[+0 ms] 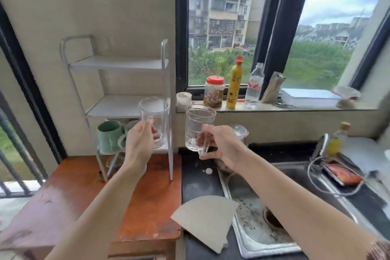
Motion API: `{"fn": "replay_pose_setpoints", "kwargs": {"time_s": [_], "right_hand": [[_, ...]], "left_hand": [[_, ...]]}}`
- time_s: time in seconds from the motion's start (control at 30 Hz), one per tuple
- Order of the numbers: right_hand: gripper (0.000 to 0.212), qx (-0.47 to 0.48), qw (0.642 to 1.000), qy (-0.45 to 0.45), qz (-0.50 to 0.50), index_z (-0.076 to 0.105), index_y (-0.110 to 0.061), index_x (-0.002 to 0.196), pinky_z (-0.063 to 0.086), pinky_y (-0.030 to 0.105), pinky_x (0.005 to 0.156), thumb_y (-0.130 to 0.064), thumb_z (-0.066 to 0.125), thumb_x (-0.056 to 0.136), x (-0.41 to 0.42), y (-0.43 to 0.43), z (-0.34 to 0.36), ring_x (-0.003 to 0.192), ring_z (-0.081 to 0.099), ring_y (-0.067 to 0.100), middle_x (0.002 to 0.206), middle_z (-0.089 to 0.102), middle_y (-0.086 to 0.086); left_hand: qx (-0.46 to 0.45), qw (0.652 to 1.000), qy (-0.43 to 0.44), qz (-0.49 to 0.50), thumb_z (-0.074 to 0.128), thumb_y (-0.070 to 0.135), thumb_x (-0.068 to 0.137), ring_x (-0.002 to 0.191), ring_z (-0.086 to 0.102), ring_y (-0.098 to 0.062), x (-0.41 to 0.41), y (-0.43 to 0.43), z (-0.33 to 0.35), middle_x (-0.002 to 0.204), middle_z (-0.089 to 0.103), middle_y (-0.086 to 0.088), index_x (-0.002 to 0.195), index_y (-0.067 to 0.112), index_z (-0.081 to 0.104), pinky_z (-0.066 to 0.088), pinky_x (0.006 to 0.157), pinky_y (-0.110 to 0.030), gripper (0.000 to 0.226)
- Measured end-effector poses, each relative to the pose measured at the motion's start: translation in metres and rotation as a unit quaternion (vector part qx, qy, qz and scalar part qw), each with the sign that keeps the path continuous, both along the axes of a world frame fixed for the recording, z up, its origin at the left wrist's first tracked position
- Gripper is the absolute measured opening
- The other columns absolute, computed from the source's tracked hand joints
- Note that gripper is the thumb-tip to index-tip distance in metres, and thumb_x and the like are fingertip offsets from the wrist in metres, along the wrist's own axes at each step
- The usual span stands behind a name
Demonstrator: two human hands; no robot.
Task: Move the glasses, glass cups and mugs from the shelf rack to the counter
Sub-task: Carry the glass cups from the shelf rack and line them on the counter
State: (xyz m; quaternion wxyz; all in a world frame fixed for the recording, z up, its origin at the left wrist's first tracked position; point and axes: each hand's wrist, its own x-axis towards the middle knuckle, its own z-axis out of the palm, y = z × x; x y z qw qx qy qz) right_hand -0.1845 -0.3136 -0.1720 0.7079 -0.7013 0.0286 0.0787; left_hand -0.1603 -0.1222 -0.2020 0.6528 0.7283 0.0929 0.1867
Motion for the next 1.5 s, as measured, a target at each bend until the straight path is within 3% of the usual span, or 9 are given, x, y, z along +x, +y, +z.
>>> {"fn": "replay_pose_setpoints", "kwargs": {"time_s": [0.13,0.27,0.57,0.67,0.8,1.03,1.17,1.4,1.5], "right_hand": [[0.023,-0.015,0.998,0.021,-0.055,0.064,-0.004,0.094,0.055,0.054,0.081,-0.021,0.048,0.098,-0.070,-0.078,-0.014,0.079,0.060,0.019,0.079,0.062,0.008],[0.026,-0.019,0.992,0.037,-0.122,0.062,-0.002,0.087,0.053,0.053,0.080,-0.020,0.047,0.098,-0.146,-0.160,-0.030,0.075,0.059,0.019,0.077,0.061,0.010],[0.024,-0.002,0.945,0.070,-0.318,0.061,-0.007,0.078,0.051,0.048,0.073,-0.020,0.051,0.095,-0.304,-0.334,-0.064,0.071,0.061,0.019,0.069,0.063,0.006],[0.025,0.005,0.916,0.080,-0.393,0.063,-0.009,0.079,0.054,0.054,0.080,-0.023,0.051,0.095,-0.356,-0.393,-0.073,0.073,0.063,0.018,0.070,0.064,0.004],[0.026,0.009,0.866,0.092,-0.492,0.063,-0.009,0.078,0.057,0.051,0.075,-0.023,0.051,0.096,-0.422,-0.461,-0.085,0.069,0.064,0.015,0.069,0.065,0.004],[0.026,0.035,0.777,0.119,-0.616,0.062,-0.008,0.079,0.056,0.056,0.081,-0.022,0.050,0.097,-0.522,-0.578,-0.107,0.078,0.063,0.022,0.074,0.065,0.008],[0.028,0.044,0.733,0.140,-0.664,0.060,-0.008,0.077,0.054,0.057,0.083,-0.021,0.049,0.098,-0.571,-0.653,-0.113,0.078,0.062,0.023,0.073,0.064,0.008],[0.024,0.085,0.657,0.166,-0.731,0.059,-0.007,0.082,0.050,0.058,0.088,-0.021,0.049,0.098,-0.645,-0.762,-0.126,0.082,0.062,0.023,0.080,0.065,0.009],[0.025,0.101,0.637,0.174,-0.744,0.059,-0.008,0.082,0.048,0.057,0.092,-0.023,0.048,0.099,-0.675,-0.798,-0.136,0.084,0.062,0.021,0.083,0.067,0.008]], "left_hand": [[-0.014,0.998,0.033,-0.048,0.044,0.030,0.093,0.073,0.069,-0.016,-0.048,-0.077,-0.020,0.073,0.064,0.001,0.073,0.018,0.058,0.047,0.066,-0.038,0.027],[-0.046,0.990,0.069,-0.113,0.049,0.031,0.086,0.067,0.068,-0.016,-0.097,-0.165,-0.039,0.067,0.059,0.003,0.071,0.016,0.061,0.042,0.060,-0.035,0.024],[-0.010,0.938,0.126,-0.324,0.050,0.036,0.086,0.074,0.060,-0.016,-0.204,-0.380,-0.065,0.076,0.061,0.003,0.073,0.017,0.063,0.052,0.069,-0.040,0.027],[0.009,0.904,0.137,-0.405,0.050,0.040,0.087,0.071,0.058,-0.016,-0.239,-0.454,-0.073,0.077,0.062,0.002,0.074,0.018,0.063,0.046,0.060,-0.032,0.028],[0.029,0.854,0.146,-0.498,0.052,0.037,0.088,0.069,0.060,-0.018,-0.285,-0.551,-0.082,0.070,0.059,-0.001,0.070,0.018,0.061,0.046,0.058,-0.034,0.028],[0.066,0.764,0.177,-0.617,0.053,0.033,0.087,0.062,0.053,-0.019,-0.370,-0.715,-0.106,0.064,0.055,-0.003,0.066,0.012,0.060,0.046,0.061,-0.034,0.030],[0.094,0.722,0.183,-0.661,0.053,0.028,0.090,0.062,0.055,-0.013,-0.414,-0.814,-0.123,0.072,0.060,0.000,0.072,0.018,0.062,0.044,0.050,-0.023,0.022],[0.122,0.659,0.239,-0.703,0.051,0.029,0.083,0.056,0.049,-0.019,-0.496,-0.949,-0.130,0.060,0.054,-0.002,0.060,0.014,0.054,0.039,0.058,-0.030,0.028],[0.121,0.633,0.262,-0.718,0.054,0.027,0.085,0.066,0.055,-0.021,-0.529,-0.994,-0.135,0.067,0.058,-0.002,0.064,0.013,0.058,0.046,0.067,-0.035,0.025]]}}
